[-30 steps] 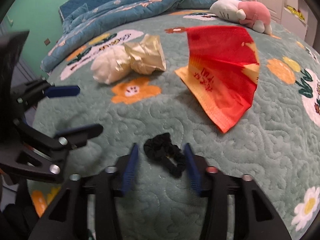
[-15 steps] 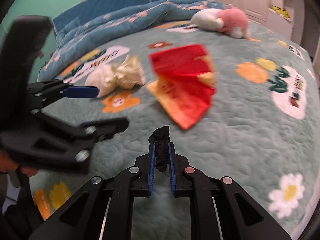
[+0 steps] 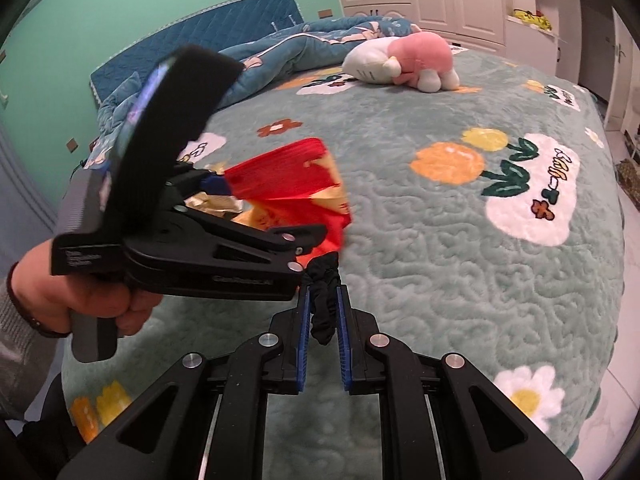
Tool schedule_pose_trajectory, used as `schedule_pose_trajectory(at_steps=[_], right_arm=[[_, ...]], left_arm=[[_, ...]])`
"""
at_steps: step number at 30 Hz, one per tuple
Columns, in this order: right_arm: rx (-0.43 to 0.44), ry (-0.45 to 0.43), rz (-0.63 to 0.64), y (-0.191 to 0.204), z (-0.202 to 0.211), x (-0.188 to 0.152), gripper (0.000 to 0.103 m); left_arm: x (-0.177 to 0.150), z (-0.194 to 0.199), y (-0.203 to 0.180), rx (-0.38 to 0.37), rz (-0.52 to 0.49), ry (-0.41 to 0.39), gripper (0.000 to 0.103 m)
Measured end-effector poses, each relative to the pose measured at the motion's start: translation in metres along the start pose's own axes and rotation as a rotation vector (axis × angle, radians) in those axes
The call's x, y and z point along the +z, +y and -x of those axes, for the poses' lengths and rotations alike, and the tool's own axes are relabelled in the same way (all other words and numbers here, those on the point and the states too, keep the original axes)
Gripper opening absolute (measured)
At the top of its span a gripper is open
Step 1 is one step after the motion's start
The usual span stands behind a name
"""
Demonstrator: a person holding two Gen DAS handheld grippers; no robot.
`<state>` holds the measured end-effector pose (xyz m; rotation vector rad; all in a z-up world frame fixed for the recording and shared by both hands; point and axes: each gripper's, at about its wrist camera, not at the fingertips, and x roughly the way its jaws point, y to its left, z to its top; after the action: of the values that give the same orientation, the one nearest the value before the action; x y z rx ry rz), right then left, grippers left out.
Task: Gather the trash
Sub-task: 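Grasp the red paper packet and face mask with the left gripper while the right holds the hair tie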
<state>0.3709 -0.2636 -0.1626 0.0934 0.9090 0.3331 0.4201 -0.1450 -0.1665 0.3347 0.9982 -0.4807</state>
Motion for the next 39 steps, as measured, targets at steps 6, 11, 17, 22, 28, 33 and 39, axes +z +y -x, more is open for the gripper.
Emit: schedule_pose_trajectory(at_steps=[6, 11, 17, 22, 28, 33, 39], right_arm=[[0.007, 0.022, -0.021, -0.014, -0.017, -0.005, 0.013], [-0.005, 0.012, -0.035, -0.026, -0.027, 0.0, 0.013], [-0.003, 0.001, -0.054, -0.032, -0.028, 0.001, 0.013], [0.006, -0.015, -0.074, -0.035, -0.023, 0.002, 0.013], [0.014, -0.03, -0.059, -0.029, -0.016, 0.006, 0.013], [0.023, -0.048, -0.06, -0.024, -0.003, 0.008, 0.013], [0.025, -0.07, -0.057, -0.017, 0.017, 0.007, 0.013]], left_arm=[[0.0, -0.025, -0.002, -0.007, -0.004, 0.023, 0.086], [-0.003, -0.028, -0.007, -0.028, -0.025, 0.018, 0.068], [-0.005, -0.025, -0.003, -0.067, 0.004, 0.012, 0.022], [-0.005, -0.017, -0.005, -0.047, -0.006, -0.008, 0.014], [-0.009, -0.003, -0.005, -0.047, -0.003, -0.023, 0.014], [-0.013, 0.012, -0.006, -0.053, 0.008, -0.035, 0.013], [-0.018, 0.029, -0.005, -0.051, 0.029, -0.051, 0.013]])
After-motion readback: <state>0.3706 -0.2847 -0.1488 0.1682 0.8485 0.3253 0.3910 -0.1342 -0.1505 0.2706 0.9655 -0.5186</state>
